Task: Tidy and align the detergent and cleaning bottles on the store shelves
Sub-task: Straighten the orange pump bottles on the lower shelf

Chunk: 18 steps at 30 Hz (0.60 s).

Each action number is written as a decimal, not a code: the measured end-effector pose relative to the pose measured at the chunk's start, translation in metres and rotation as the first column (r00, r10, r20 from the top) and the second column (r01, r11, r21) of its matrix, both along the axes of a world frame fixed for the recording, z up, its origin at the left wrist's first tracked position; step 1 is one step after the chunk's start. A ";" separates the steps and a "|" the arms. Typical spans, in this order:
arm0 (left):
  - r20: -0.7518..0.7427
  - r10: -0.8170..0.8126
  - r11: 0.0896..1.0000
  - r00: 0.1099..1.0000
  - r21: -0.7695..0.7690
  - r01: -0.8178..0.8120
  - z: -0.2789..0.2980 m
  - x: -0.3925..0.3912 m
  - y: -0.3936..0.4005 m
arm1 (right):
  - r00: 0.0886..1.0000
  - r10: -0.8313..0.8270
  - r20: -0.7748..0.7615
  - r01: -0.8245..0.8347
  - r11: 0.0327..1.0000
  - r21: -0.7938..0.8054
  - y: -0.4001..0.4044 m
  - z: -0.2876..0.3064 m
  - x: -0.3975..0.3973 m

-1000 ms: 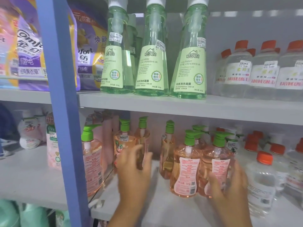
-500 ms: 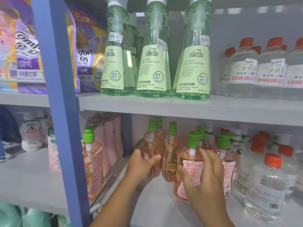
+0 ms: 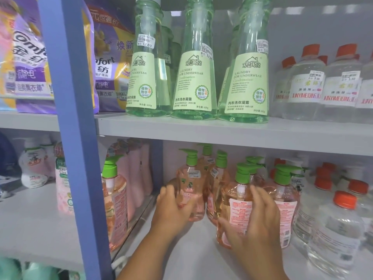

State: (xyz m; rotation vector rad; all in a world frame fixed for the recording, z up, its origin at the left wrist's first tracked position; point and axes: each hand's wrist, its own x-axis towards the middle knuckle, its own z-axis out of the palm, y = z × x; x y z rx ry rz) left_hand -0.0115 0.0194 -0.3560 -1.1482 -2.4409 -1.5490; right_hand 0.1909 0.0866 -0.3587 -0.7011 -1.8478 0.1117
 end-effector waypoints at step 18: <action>0.339 -0.237 0.969 0.910 0.015 0.247 0.039 -0.034 0.076 | 0.998 -0.056 0.014 0.055 0.997 0.046 0.004 -0.015 -0.004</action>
